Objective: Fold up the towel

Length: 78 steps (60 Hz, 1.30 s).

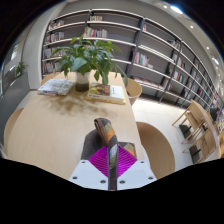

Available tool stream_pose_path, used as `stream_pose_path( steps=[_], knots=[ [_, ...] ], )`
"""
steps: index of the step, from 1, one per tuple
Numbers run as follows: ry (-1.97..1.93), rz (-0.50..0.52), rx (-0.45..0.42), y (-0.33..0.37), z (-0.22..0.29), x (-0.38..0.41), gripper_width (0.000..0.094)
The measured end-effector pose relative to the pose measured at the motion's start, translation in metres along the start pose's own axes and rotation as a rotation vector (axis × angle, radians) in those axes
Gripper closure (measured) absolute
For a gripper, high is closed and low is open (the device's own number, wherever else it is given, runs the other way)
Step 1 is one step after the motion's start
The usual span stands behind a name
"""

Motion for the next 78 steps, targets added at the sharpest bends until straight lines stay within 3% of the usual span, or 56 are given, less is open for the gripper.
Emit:
stream_pose_path(
  steps=[5,7,10,11,25,37,47,68,78],
  knots=[
    [-0.015,0.014,0.043,-0.02,-0.023,-0.028,0.0767],
    [-0.007,-0.001,0.063,-0.028,-0.032,-0.039,0.0654],
    [0.016,-0.014,0.098,-0.035,-0.05,-0.047,0.0394],
    [0.023,-0.012,0.1,-0.041,-0.054,-0.049,0.0356],
    [-0.006,-0.001,0.004,0.027,-0.04,-0.051,0.027],
    [-0.056,0.004,-0.156,0.133,0.003,-0.025,0.022],
    [-0.113,0.052,-0.243,0.222,-0.001,0.017,0.0204],
    [-0.101,0.066,-0.234,0.319,-0.055,0.076,0.0207],
    [-0.072,0.104,-0.254,0.343,-0.057,0.096,0.0203]
  ],
)
Point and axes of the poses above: the point between the fingertips, and its own axes, seen from behind it with the camera up: x to the left, z up, y backward, against the way the camera looks, the point moved 4 cm from there along y, backward, against the way the camera looks, and after that the axes turned 8 degrees about y, right-handed, at the moved point
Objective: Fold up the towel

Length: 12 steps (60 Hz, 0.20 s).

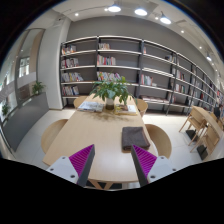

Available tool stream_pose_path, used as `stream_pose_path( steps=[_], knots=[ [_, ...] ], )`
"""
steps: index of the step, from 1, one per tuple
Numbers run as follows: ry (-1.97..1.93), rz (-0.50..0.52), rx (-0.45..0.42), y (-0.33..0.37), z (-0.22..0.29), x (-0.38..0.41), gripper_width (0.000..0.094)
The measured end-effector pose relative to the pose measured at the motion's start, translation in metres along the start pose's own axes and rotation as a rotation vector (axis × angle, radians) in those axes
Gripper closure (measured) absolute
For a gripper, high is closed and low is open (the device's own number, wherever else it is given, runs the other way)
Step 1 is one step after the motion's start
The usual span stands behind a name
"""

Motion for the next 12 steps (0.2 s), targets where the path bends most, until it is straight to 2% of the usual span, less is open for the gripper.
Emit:
stream_pose_path(
  steps=[12],
  knots=[
    [0.005,0.011,-0.032,0.017,0.011,0.014,0.0203]
  ],
)
Point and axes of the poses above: the point between the fingertips, and its own axes, seen from behind it with the camera up: x to the left, z up, y backward, against the way the camera looks, the point moved 4 cm from there along y, backward, against the way the camera looks, and after that the axes turned 8 degrees about y, right-handed, at the moved point
